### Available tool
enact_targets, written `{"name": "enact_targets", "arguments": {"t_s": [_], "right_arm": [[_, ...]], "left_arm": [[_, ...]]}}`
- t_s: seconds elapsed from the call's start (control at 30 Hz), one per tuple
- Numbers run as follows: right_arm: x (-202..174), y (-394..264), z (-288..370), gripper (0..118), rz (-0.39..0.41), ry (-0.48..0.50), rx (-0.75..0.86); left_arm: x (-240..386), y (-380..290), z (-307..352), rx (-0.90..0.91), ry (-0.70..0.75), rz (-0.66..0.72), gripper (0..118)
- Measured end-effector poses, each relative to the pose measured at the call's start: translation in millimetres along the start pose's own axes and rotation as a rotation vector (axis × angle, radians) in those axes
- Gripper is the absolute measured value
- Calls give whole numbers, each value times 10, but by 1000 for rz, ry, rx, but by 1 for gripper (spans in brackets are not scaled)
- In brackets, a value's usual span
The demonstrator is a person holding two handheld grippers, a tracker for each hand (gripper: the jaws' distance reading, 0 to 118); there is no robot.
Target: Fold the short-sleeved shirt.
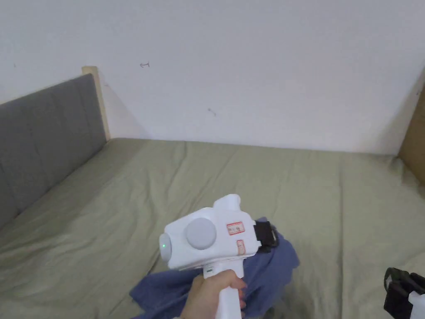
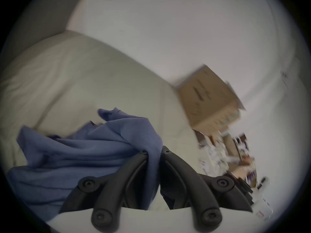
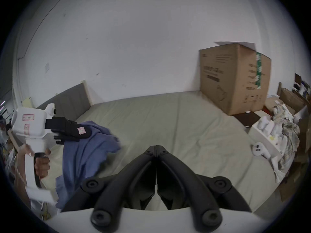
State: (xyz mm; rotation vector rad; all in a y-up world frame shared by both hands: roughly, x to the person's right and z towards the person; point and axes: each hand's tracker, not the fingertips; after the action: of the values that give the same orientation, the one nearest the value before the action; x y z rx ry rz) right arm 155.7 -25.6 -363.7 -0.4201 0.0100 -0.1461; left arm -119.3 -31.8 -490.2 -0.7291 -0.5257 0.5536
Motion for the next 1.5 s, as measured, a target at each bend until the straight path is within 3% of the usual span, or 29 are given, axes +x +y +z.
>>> {"name": "enact_targets", "arguments": {"t_s": [0.17, 0.27, 0.33, 0.43, 0.47, 0.53, 0.57, 0.6, 0.63, 0.67, 0.7, 0.83, 0.87, 0.97, 1.03, 1.17, 1.27, 1.3, 1.33, 1.37, 1.4, 1.43, 1.5], "right_arm": [[509, 87, 228, 0, -56, -118, 39], [803, 10, 302, 0, -121, -168, 29], [947, -82, 329, 0, -122, -215, 9], [1118, -240, 350, 0, -112, -248, -33], [1170, -284, 354, 0, -119, -254, -46], [1238, -363, 317, 0, -143, -262, -79], [1261, -389, 296, 0, -154, -261, -93], [1262, -408, 278, 0, -156, -257, -97], [1248, -422, 262, 0, -154, -253, -100], [1222, -430, 241, 0, -149, -249, -106], [1188, -431, 222, 0, -142, -243, -110], [995, -426, 169, 0, -119, -190, -117], [945, -430, 156, 0, -116, -176, -121], [766, -471, 113, 0, -91, -131, -137], [652, -513, 77, 0, -69, -107, -149], [470, -560, -21, 0, -52, -65, -181], [381, -579, -27, 0, -26, -39, -187], [369, -575, -39, 0, -10, -33, -194], [359, -577, -60, 0, 1, -37, -201], [353, -583, -84, 0, 6, -41, -205], [357, -591, -111, 0, 6, -45, -211], [378, -600, -131, 0, 0, -43, -218], [402, -629, -181, 0, -8, -44, -236]], "left_arm": [[832, -481, -521, -121, -139, -195, 7], [961, -984, -1073, -265, -16, -313, 7], [869, -1384, -1474, -370, 54, -425, 7], [670, -1814, -1827, -515, 154, -424, 10], [597, -1887, -1855, -517, 159, -420, 24], [588, -1914, -1870, -519, 187, -467, 72], [604, -1872, -1848, -516, 188, -476, 88], [614, -1796, -1783, -522, 174, -471, 95], [636, -1734, -1723, -517, 156, -454, 95], [663, -1662, -1634, -488, 140, -438, 113], [682, -1570, -1530, -432, 125, -418, 113], [540, -1221, -1024, -348, 103, -332, 103], [472, -1167, -890, -321, 98, -305, 85], [192, -1170, -515, -266, 176, -256, 1], [-52, -1271, -357, -245, 276, -229, 0], [-337, -1277, -202, -234, 228, -27, 0], [-397, -1116, -105, -219, 292, -99, 0], [-463, -1029, -75, -206, 330, -111, 9], [-552, -937, -38, -195, 351, -102, 32], [-681, -836, -2, -177, 368, -77, 78], [-798, -729, 9, -175, 372, -56, 101], [-961, -638, 20, -177, 394, -37, 107], [-1274, -470, 67, -152, 454, -24, 101]]}}
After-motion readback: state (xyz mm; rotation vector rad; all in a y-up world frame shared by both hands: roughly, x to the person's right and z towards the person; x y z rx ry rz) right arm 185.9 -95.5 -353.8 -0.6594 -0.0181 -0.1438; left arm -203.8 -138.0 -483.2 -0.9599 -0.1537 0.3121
